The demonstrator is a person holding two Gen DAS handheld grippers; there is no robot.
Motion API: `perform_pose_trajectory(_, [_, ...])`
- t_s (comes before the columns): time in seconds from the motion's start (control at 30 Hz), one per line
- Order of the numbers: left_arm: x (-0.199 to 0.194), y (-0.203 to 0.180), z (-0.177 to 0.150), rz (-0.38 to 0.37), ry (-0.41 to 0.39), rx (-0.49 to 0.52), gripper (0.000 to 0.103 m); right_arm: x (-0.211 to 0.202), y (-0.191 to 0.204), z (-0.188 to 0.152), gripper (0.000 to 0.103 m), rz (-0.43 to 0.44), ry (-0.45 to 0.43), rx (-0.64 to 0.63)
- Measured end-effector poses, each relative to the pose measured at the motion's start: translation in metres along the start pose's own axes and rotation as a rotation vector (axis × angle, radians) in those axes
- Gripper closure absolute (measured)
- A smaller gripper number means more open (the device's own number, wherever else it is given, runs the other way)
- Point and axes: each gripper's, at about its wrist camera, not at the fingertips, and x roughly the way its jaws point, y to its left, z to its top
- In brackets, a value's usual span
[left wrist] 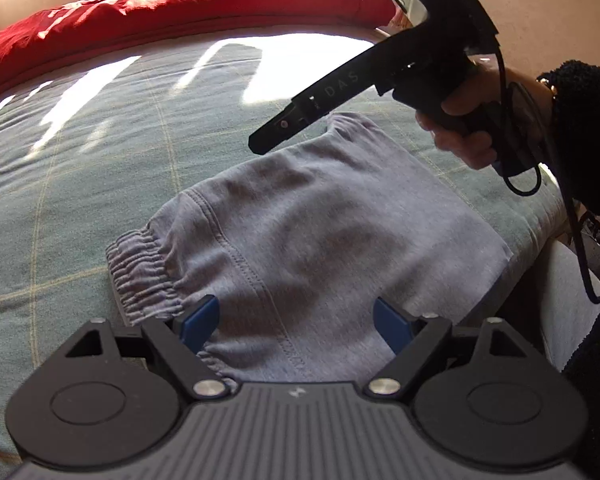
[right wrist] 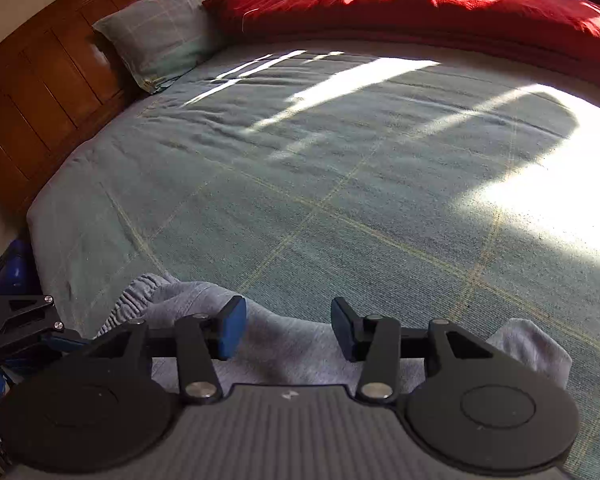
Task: Fold clothes
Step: 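Position the open right tool over the stack while the left tool hovers at the waistband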
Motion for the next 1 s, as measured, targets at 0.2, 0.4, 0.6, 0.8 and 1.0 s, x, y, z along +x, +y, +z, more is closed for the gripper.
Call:
perform_pose_trajectory(0.2, [-0.018, -0.010, -0.034, -0.022, 0.007, -0.040, 0.019, 0.011, 0.010, -0.007, 0.051, -0.006, 0.047, -0.005])
perform_pose_trajectory(0.4, [-0.036, -0.027, -0.021, -0.051, -0.067, 0.018, 0.019, -0.010, 0.018, -0.010, 0.045, 0.033, 0.092, -0.027])
perform_pose_trajectory(0.6, [-0.009, -0.051, -0.022, -0.109, 0.003, 0.065, 0.019, -0.034, 0.024, -0.013, 0.040, 0.041, 0.096, -0.017])
perform_pose_trajectory(0.8, [-0.010, -0.056, -0.048, -0.114, 0.082, 0.032, 0.019, -0.044, 0.021, -0.028, 0.036, 0.050, 0.137, -0.003])
perform_pose_trajectory(1.0, [-0.036, -0.049, -0.029, 0.004, 0.000, 0.048, 0.018, -0.042, 0.022, -0.046, 0.036, 0.090, 0.193, 0.029])
